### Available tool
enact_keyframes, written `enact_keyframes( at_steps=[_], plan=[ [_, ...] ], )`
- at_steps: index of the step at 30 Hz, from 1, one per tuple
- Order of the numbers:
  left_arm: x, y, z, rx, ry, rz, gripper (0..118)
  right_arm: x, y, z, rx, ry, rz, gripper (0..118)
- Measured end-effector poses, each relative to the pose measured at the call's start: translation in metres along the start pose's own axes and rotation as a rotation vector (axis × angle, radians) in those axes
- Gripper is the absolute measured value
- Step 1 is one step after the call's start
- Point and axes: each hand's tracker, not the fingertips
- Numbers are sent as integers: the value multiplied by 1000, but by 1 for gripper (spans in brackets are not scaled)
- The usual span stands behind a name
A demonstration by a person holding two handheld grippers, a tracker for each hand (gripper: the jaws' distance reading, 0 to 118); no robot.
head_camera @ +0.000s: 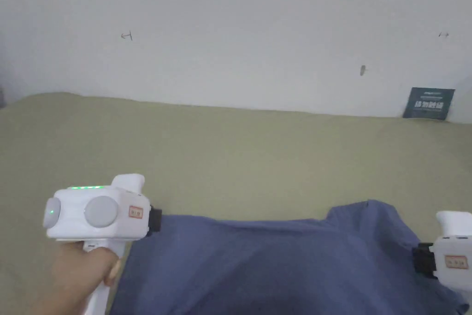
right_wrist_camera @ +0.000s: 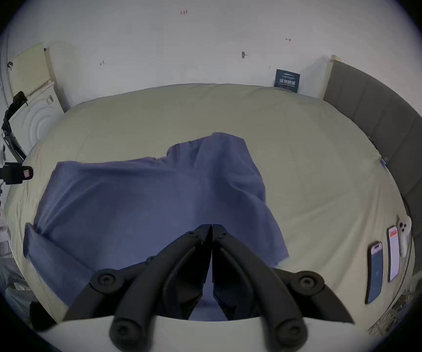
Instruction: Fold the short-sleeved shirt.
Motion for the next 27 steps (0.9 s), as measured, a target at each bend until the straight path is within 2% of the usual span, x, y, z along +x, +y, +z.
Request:
enact_keyframes(
  at_steps=[4, 5, 6, 8, 9, 13, 14, 15, 16, 17, 18, 19, 20, 21, 23, 24, 27],
  plan=[
    [-21, 46, -41, -109, 0, 53, 0, 5, 26, -32, -21, -1, 6, 6],
    [-20, 51, -45, -152, 26, 53, 6, 8, 32, -38, -26, -4, 4, 6],
    [-22, 58, -53, -193, 67, 35, 31, 12, 37, -43, -29, -6, 1, 6],
    [-23, 60, -68, -215, 165, -14, 95, 17, 44, -47, -26, -2, -8, 6],
    [-26, 62, -85, -221, 156, -29, 112, 20, 48, -50, -24, 2, -15, 6],
    [-22, 52, -109, -299, 74, 18, 105, 30, 66, -66, -56, -33, 15, 7],
    [-19, 48, -112, -288, 79, 20, 99, 33, 71, -70, -62, -44, 18, 7],
    [-16, 45, -114, -301, 77, 19, 81, 37, 76, -76, -71, -45, 15, 7],
    [-8, 41, -114, -294, 146, -19, 73, 42, 81, -81, -82, -44, 4, 8],
    [-4, 38, -108, -246, 199, -61, 68, 45, 85, -87, -100, -32, -19, 16],
    [-1, 37, -105, -228, 176, -60, 58, 48, 89, -94, -136, -20, -39, 38],
    [2, 37, -101, -219, 168, -70, 37, 50, 91, -103, -167, 2, -58, 64],
    [3, 38, -98, -203, 155, -88, 7, 51, 92, -112, -190, 6, -43, 91],
    [-1, 39, -96, -187, 93, -86, 7, 51, 93, -121, -231, 13, -28, 91],
    [5, 40, -92, -182, 93, -68, 4, 43, 89, -132, -217, -33, 23, 107],
    [7, 41, -93, -178, 114, -83, 4, 42, 91, -139, -200, -45, 46, 108],
    [0, 40, -97, -188, 114, -94, 4, 37, 90, -159, -195, -73, 67, 103]
  ],
)
